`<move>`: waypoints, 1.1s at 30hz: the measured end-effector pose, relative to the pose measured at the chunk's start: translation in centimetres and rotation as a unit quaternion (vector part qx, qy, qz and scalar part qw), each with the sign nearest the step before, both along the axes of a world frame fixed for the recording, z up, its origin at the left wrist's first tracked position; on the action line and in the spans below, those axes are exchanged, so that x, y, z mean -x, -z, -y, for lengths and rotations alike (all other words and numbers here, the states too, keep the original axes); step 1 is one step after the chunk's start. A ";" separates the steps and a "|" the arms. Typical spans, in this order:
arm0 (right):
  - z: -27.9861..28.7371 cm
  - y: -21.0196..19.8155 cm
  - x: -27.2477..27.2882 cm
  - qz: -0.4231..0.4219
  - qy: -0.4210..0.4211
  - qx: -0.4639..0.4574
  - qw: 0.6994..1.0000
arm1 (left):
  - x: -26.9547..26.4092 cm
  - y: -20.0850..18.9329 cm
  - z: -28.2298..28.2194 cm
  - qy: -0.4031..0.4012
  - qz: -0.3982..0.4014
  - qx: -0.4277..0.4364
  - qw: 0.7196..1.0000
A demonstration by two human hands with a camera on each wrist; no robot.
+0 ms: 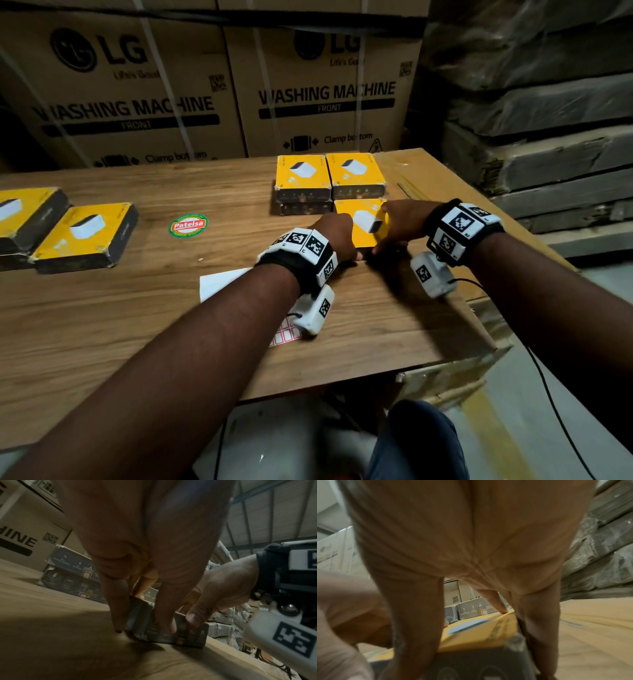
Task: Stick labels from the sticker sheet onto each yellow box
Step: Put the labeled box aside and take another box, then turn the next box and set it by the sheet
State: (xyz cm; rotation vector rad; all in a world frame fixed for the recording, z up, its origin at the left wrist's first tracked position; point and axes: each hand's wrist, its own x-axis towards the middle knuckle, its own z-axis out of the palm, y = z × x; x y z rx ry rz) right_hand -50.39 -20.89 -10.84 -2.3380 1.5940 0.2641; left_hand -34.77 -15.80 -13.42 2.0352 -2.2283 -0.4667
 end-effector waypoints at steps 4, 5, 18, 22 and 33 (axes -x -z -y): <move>-0.1 -0.5 -0.5 -0.017 0.006 -0.011 1.000 | -1.3 -0.5 -0.4 0.007 -0.023 0.002 1.000; -0.3 -0.7 -0.8 -0.034 -0.003 0.007 0.999 | -2.2 -0.8 -0.5 0.004 -0.032 0.011 0.999; -5.2 -3.8 -22.8 0.025 -0.141 0.075 0.987 | -21.9 -3.6 -7.5 -0.203 0.104 0.058 0.972; -8.0 -2.8 -30.1 0.062 -0.189 0.061 0.978 | -28.9 -2.6 -12.0 -0.284 0.135 0.065 0.947; -12.1 1.2 -41.0 0.098 -0.247 0.038 0.963 | -37.2 -0.5 -17.4 -0.388 0.024 0.071 0.919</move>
